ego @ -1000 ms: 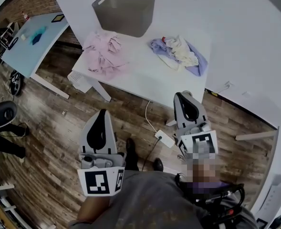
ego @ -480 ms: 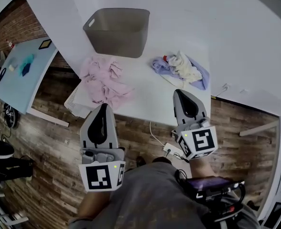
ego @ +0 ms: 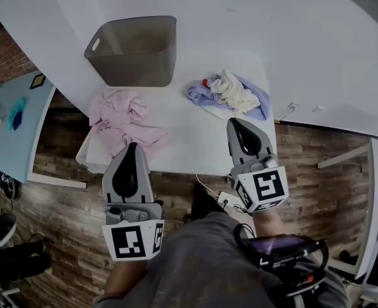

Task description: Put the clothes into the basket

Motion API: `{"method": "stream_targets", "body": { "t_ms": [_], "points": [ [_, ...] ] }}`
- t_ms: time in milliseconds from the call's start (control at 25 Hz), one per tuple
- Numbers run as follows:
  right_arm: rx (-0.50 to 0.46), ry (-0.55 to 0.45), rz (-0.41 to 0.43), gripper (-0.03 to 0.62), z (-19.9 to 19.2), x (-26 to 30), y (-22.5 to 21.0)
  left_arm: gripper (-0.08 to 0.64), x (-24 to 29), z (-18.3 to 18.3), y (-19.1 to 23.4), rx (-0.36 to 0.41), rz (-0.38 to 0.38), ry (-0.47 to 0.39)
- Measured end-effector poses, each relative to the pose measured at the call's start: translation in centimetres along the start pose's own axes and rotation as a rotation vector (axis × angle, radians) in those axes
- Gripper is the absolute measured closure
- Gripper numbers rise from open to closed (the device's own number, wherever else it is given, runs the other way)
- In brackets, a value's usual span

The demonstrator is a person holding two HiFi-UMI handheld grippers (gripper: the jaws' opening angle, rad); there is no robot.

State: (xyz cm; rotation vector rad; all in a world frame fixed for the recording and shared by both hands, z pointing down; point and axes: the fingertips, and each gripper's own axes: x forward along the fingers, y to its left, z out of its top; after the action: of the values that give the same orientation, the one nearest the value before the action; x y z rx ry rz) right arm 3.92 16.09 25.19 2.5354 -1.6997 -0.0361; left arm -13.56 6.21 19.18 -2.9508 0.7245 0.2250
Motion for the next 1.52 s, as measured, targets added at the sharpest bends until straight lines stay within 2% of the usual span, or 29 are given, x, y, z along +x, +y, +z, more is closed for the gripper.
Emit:
{"method": "stream_targets", "body": {
  "t_ms": [320,560,800,960,1040,1120,1200,1400,1520],
  "points": [
    [0.003,0.051,-0.050,0.584,-2.3,4.1,-5.1,0.552,7.4,-3.1,-1.3,-0.038,-0.062,0.030],
    [0.018,0.125,-0.079,0.584,-4.9,7.3,-9.5,0.552,13.5,-5.8,-2.7,-0.065,-0.096,0.067],
    [0.042,0.174,-0.074,0.583,-6.9,10.3,-13.1,0.552,18.9,-7.9,-4.4,-0.081,-0.128,0.116],
    [0.064,0.191,-0.043,0.578,-8.9,12.3,-14.4,0.552,21.3,-9.5,-5.2,-0.087,-0.146,0.152],
    [0.075,0.209,-0.034,0.542,-10.1,13.3,-15.0,0.552,22.2,-10.5,-5.5,-0.093,-0.152,0.175],
    [0.082,0.216,-0.018,0.474,-11.5,14.2,-15.4,0.552,23.0,-11.6,-5.8,-0.097,-0.158,0.196],
    [0.085,0.235,0.016,0.343,-13.0,15.1,-15.5,0.552,23.8,-12.7,-5.9,-0.104,-0.160,0.217],
    [0.016,0.376,0.166,0.115,-17.6,17.6,-13.7,0.552,25.4,-15.8,-5.4,-0.122,-0.165,0.286],
    [-0.016,0.458,0.198,0.056,-20.3,18.4,-13.1,0.552,26.1,-17.1,-4.7,-0.141,-0.153,0.312]
  ]
}}
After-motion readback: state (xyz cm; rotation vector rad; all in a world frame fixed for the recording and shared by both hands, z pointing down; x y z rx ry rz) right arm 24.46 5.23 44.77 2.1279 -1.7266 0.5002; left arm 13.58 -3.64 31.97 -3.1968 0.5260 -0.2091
